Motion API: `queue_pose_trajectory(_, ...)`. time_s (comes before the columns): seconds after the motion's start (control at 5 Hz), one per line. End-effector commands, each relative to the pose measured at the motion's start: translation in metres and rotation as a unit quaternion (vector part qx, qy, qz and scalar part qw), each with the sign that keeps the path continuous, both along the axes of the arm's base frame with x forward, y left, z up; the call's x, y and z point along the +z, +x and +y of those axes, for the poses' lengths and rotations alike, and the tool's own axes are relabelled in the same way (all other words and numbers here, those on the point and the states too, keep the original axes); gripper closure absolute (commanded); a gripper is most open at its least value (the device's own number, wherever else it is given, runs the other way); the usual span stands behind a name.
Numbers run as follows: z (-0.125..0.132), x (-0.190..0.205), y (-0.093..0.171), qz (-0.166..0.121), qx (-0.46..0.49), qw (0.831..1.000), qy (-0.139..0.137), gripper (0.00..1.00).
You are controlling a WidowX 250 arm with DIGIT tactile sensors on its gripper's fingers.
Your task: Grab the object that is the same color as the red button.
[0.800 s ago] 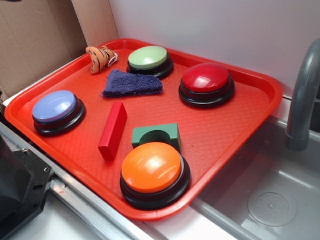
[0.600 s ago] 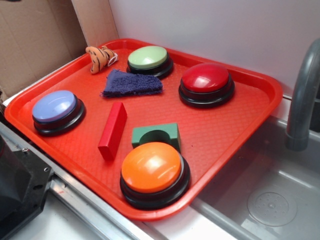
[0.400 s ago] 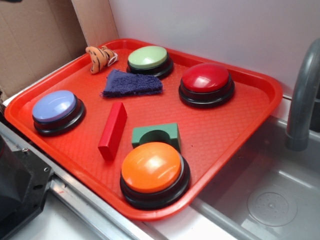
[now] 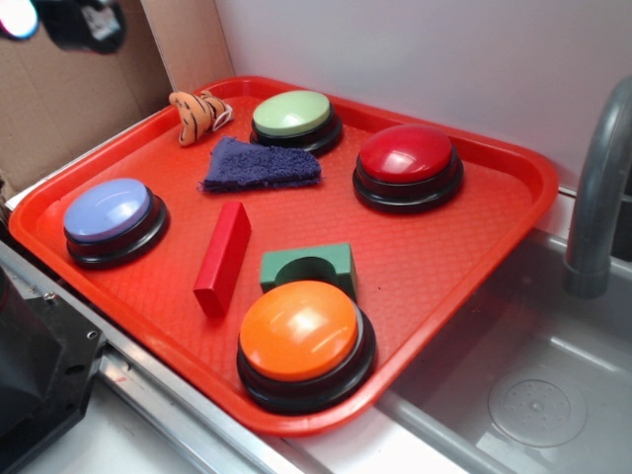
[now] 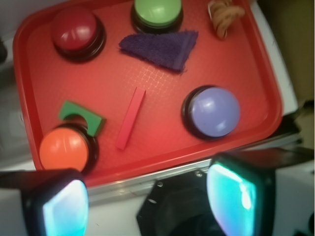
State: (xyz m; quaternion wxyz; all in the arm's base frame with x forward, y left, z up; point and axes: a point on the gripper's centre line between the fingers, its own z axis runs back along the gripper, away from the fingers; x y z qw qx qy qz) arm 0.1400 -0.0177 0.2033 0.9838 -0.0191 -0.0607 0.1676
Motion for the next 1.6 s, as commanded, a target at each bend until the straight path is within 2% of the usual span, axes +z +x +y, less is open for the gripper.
queue_pose_trajectory(0.0,0.002,-0.049,0.029,-0.017,0.146,0.987,-0.070,0.00)
queue_pose_trajectory(0.2,-0.003,-0.079,0.040,-0.008,0.177,0.981,-0.077,0.00)
queue_pose_trajectory(0.4,-0.011,-0.107,0.046,0.014,0.236,0.967,-0.091,0.00)
queue_pose_trajectory(0.6,-0.011,-0.129,0.051,-0.004,0.260,0.963,-0.075,0.00)
queue_pose_trajectory(0.8,-0.013,-0.153,0.058,-0.004,0.275,0.958,-0.079,0.00)
queue_pose_trajectory(1.0,-0.015,-0.167,0.060,-0.021,0.286,0.954,-0.085,0.00)
queue_pose_trajectory(1.2,-0.014,-0.178,0.062,-0.019,0.289,0.953,-0.092,0.00)
queue_pose_trajectory(1.4,-0.013,-0.178,0.062,-0.028,0.291,0.952,-0.088,1.00)
